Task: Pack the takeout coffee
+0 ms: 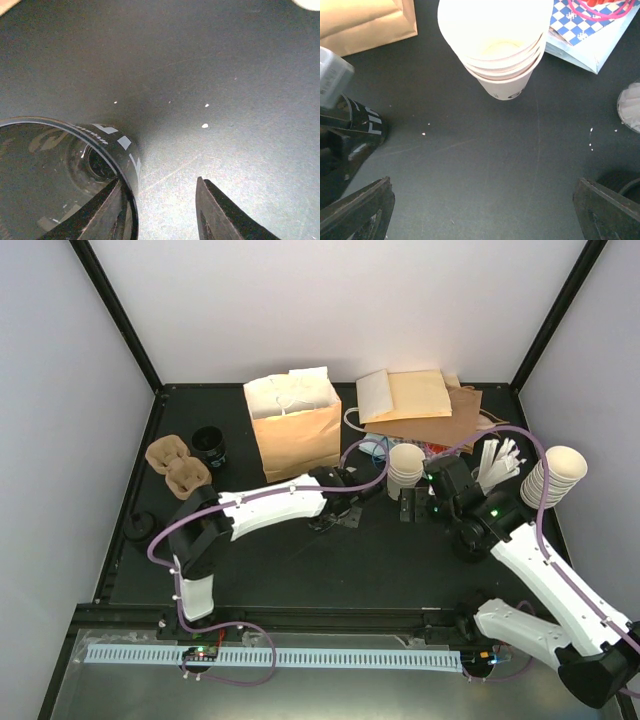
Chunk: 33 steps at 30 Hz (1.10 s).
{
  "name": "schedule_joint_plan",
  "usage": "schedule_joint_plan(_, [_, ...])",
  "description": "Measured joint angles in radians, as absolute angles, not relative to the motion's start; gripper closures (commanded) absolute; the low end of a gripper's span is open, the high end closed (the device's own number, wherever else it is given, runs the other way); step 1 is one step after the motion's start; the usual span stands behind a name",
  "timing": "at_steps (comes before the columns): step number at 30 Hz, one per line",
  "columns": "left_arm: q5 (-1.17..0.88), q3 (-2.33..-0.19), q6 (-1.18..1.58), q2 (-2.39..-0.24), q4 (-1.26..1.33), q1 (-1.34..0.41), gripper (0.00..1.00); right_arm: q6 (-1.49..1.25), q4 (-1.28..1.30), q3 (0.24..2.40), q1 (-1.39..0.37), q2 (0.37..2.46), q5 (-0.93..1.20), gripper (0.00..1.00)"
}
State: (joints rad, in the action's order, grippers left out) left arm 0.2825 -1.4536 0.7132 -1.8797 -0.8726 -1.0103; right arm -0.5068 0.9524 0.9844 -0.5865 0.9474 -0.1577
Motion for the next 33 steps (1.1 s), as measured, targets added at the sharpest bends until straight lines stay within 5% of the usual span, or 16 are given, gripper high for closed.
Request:
schedule_joint_plan(6, [0.284,-1.509,0.689,-1.783,-0.912,-1.009,0.43,-0.535,1.026,1.033,-0.587,0.982,-0.192,0.0])
schedule_joint_plan(14, [0.234,-1.405,0.619,-1.439,-0.825,-0.957,0.12,-0.646,1.15,1.115,-0.587,1.091,-0.253,0.0])
schedule_joint_plan(23, [0.106,-0.999,0.575,-1.094,-0.654,-0.801,0.07,-0.744,1.152,0.956,-0.491,1.034,-0.232,0.01])
schedule_joint_plan(30, [0.042,-0.926,0.527,-0.996,-0.615,-0.722,0.07,-0.716,1.073,0.883,-0.249,1.039,-0.176,0.44])
schedule_joint_plan(33, [0.032,-0.918,0.505,-0.973,-0.616,-0.697,0.07,-0.712,1.03,0.872,-0.192,1.051,-0.148,0.45])
